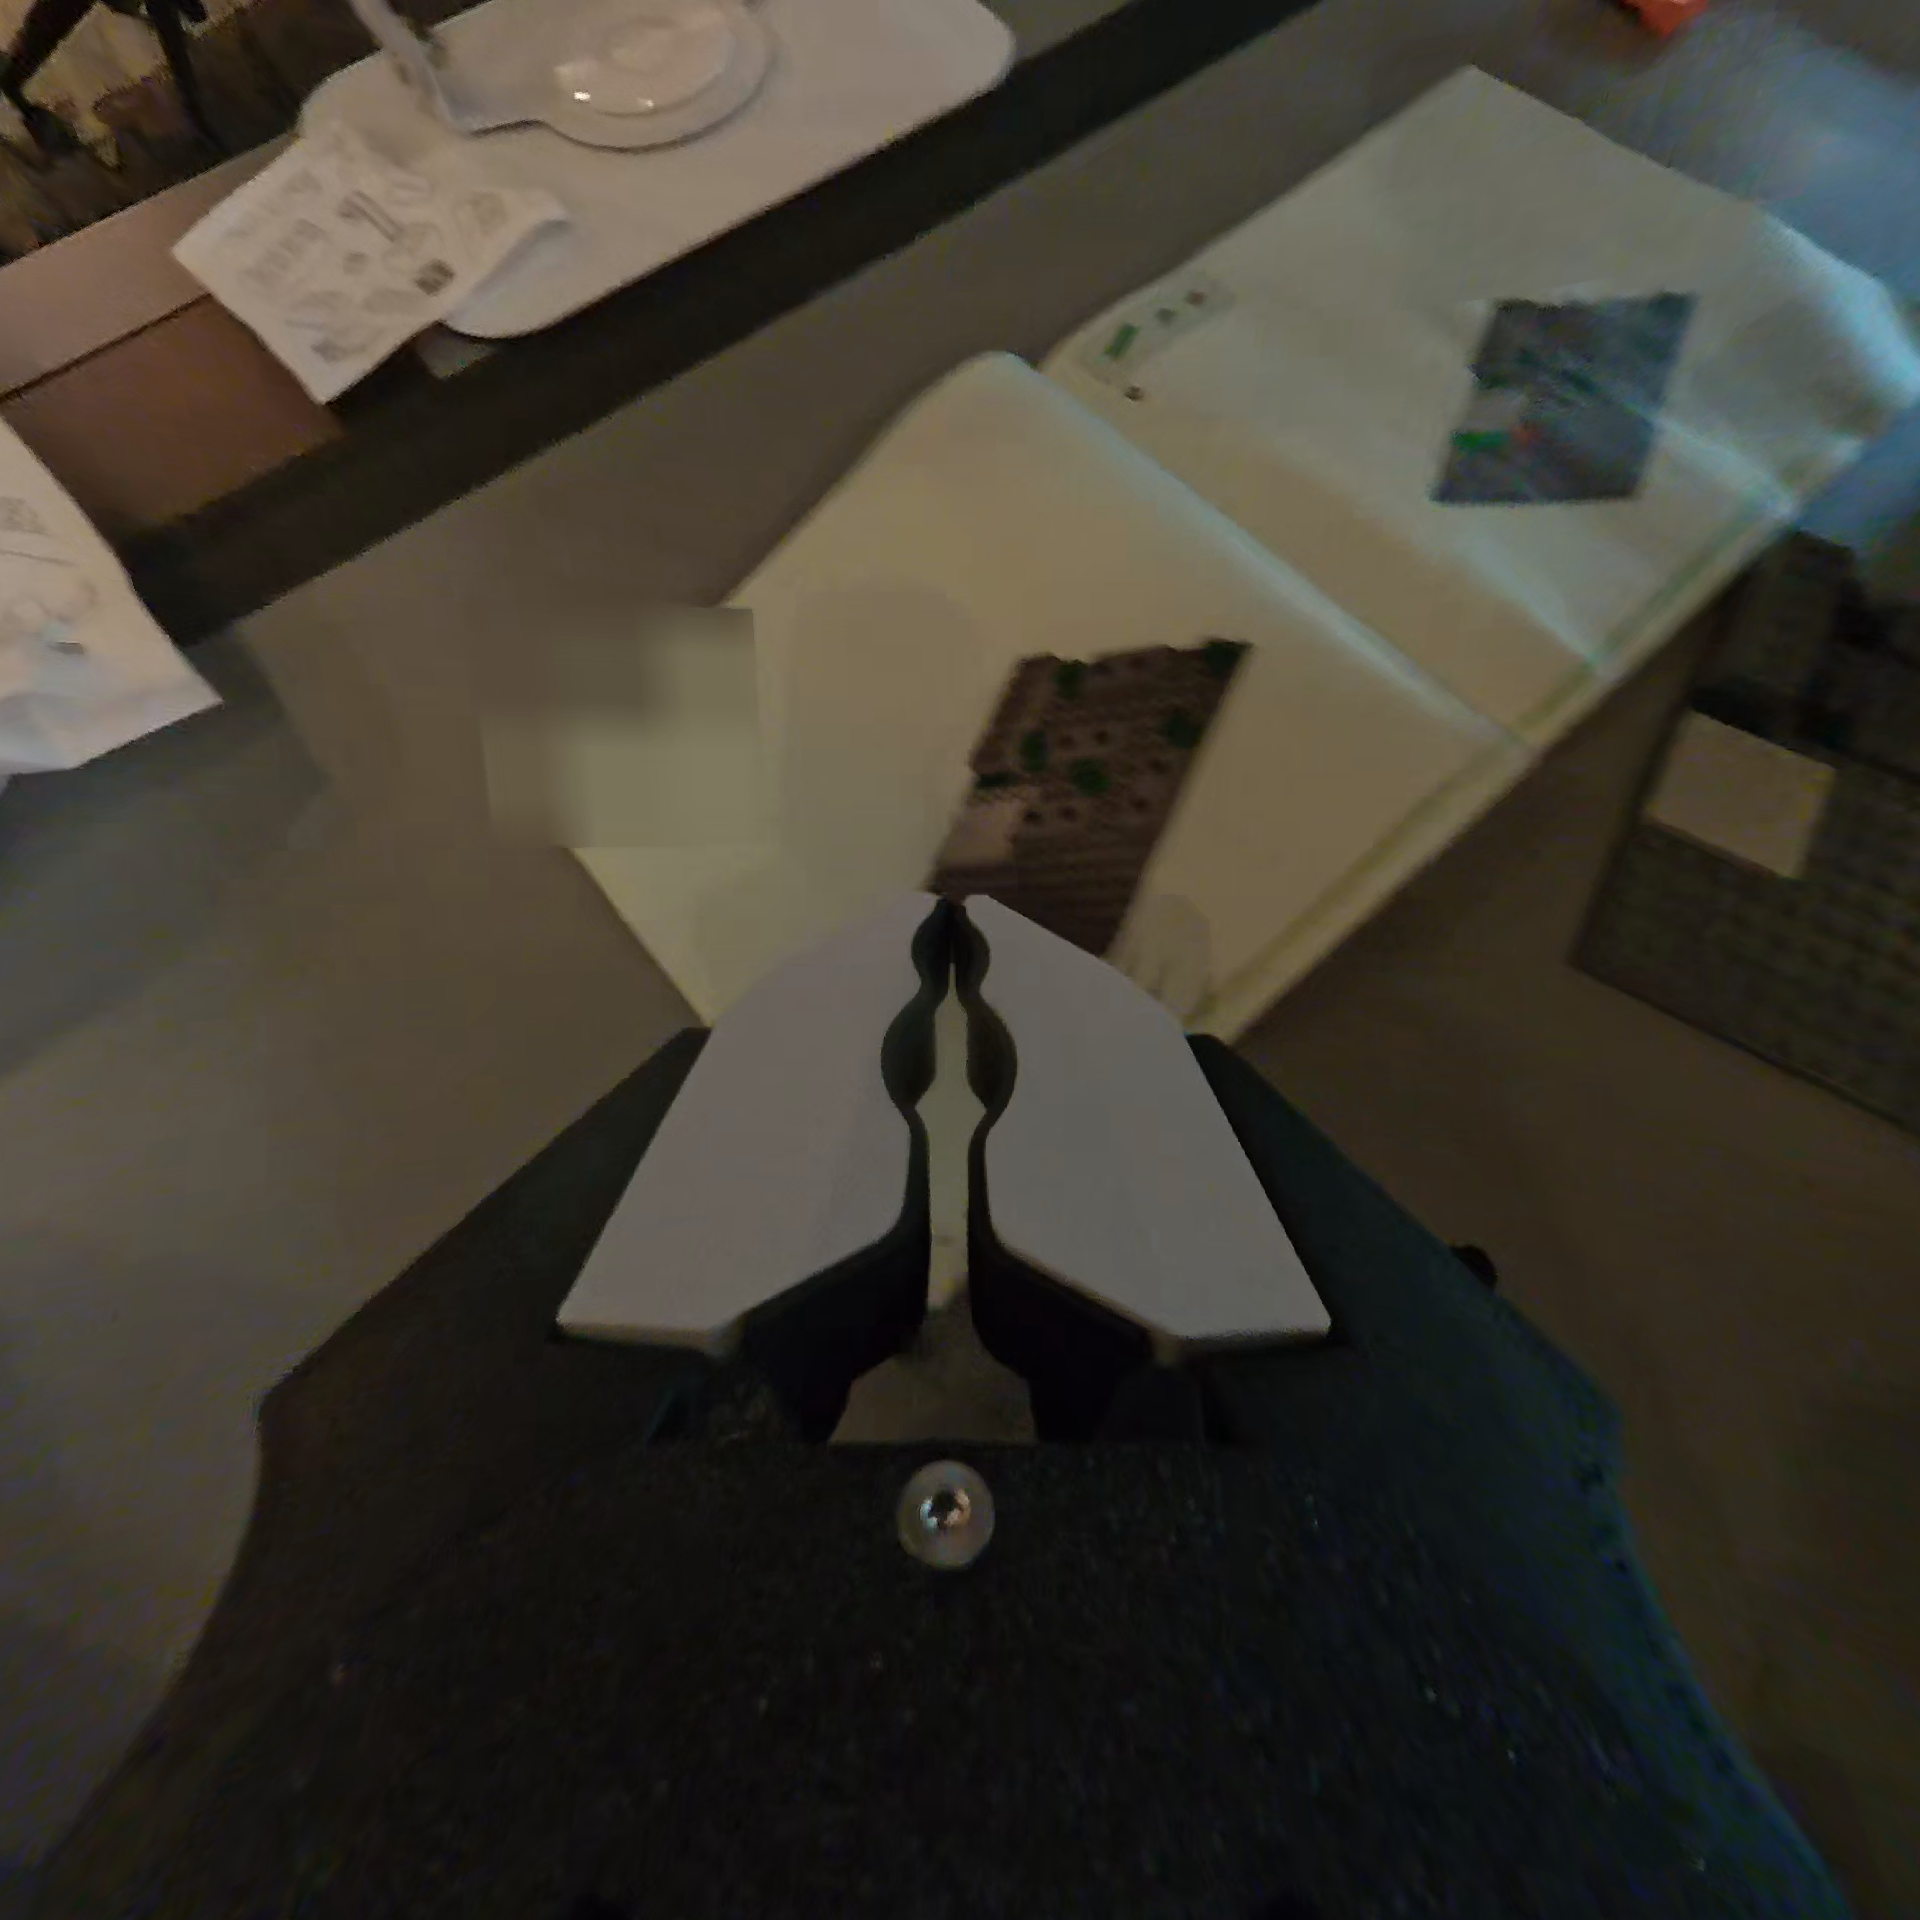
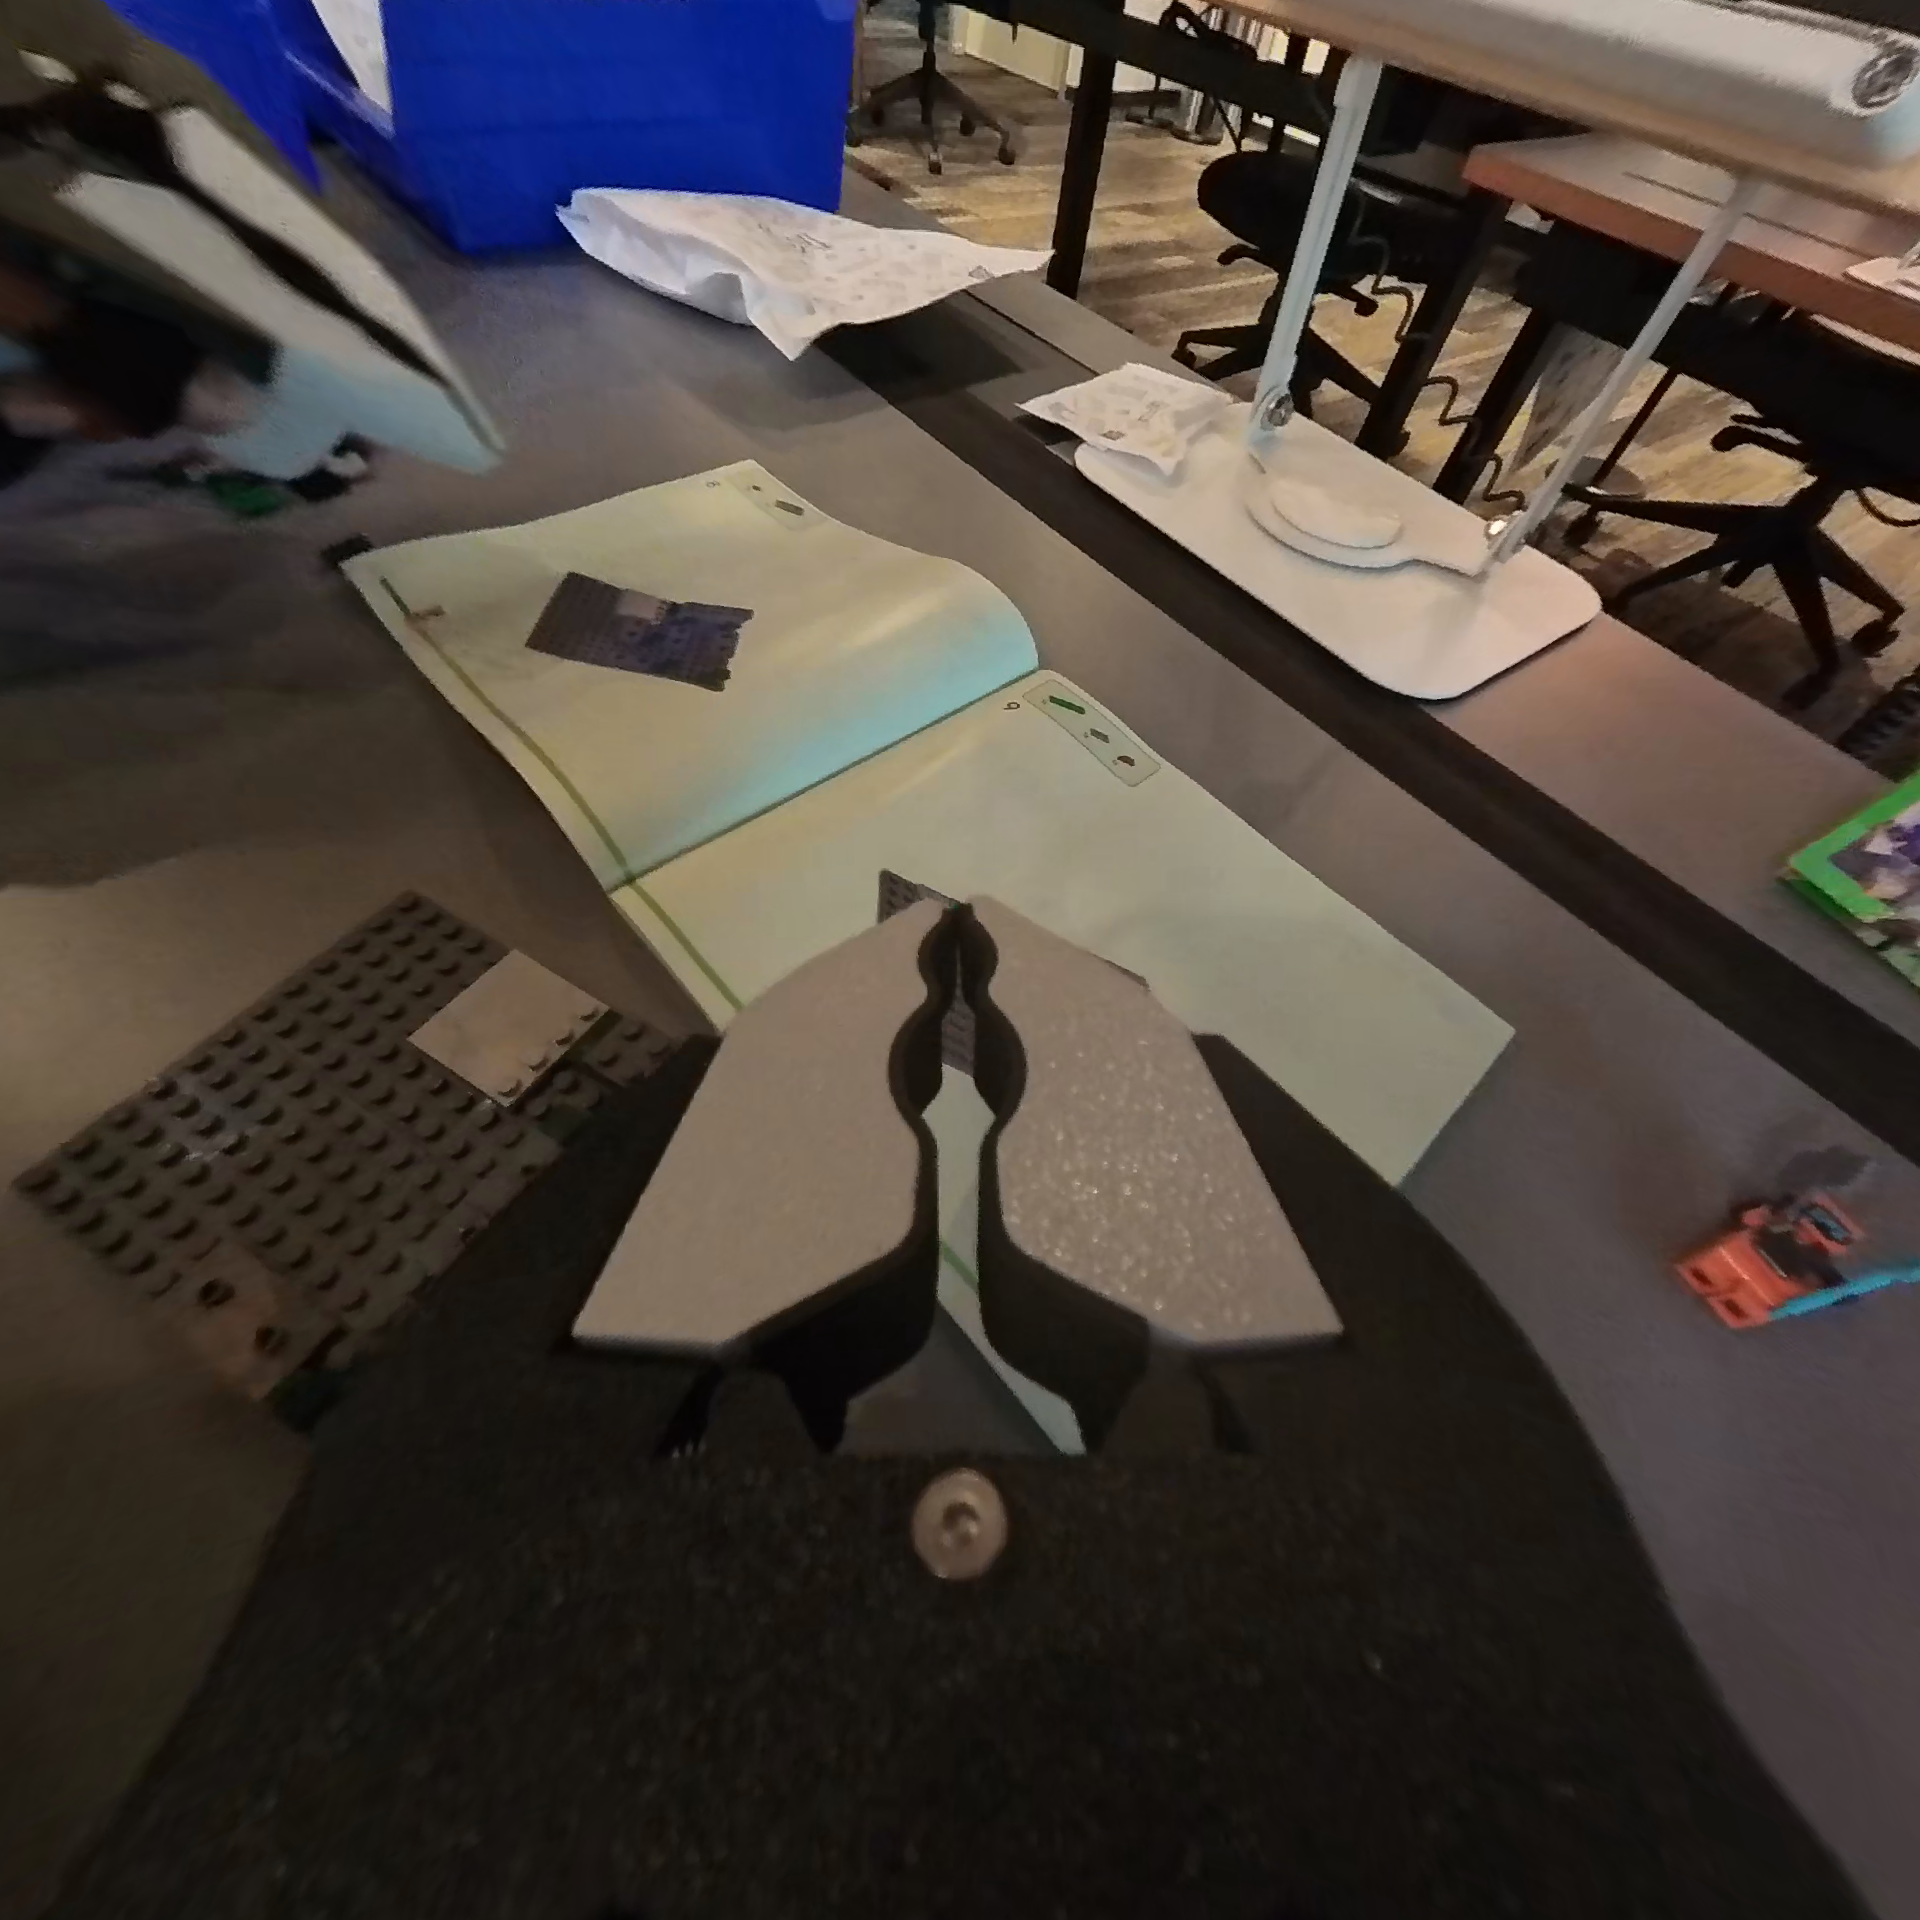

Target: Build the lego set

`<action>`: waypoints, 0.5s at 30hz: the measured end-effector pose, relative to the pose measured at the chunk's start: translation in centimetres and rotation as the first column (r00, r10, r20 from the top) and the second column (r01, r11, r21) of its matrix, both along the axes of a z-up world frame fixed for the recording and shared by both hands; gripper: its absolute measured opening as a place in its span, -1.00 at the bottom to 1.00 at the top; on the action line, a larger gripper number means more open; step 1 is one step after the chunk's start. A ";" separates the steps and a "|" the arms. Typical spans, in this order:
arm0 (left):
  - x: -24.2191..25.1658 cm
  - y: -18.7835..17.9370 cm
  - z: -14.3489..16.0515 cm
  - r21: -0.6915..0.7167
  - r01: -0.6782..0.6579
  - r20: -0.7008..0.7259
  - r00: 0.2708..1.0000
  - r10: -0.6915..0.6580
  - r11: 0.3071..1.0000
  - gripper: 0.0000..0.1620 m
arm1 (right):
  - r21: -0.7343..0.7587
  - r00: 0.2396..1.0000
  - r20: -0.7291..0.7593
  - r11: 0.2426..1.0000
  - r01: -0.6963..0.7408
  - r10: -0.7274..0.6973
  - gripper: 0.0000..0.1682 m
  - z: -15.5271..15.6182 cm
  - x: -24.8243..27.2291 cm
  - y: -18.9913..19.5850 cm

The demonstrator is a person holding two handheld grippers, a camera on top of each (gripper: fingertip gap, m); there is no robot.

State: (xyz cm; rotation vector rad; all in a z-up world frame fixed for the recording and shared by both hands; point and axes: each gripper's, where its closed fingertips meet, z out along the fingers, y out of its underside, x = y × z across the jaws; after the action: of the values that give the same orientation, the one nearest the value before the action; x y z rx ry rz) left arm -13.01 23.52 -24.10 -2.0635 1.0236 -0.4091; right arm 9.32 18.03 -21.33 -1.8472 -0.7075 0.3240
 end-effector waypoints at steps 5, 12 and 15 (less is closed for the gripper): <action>0.9 -2.9 0.0 0.018 0.046 -0.033 0.998 -0.045 0.999 -1.00 | 0.007 0.999 0.033 1.000 0.018 -0.018 -1.00 -0.1 0.5 0.1; 1.4 -3.8 -0.8 0.050 0.040 -0.041 0.998 -0.038 0.998 -1.00 | 0.006 0.999 0.037 1.000 0.019 -0.019 -1.00 -0.2 0.5 0.1; 1.8 -4.0 -1.6 0.050 0.048 -0.036 0.998 -0.047 0.998 -1.00 | 0.004 0.999 0.045 1.000 0.016 -0.016 -1.00 -0.3 0.5 0.1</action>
State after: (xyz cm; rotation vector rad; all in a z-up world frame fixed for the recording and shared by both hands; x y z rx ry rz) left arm -11.20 19.54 -25.65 -2.0106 1.0946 -0.3688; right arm 9.78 18.11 -21.61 -1.8604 -0.7236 0.2712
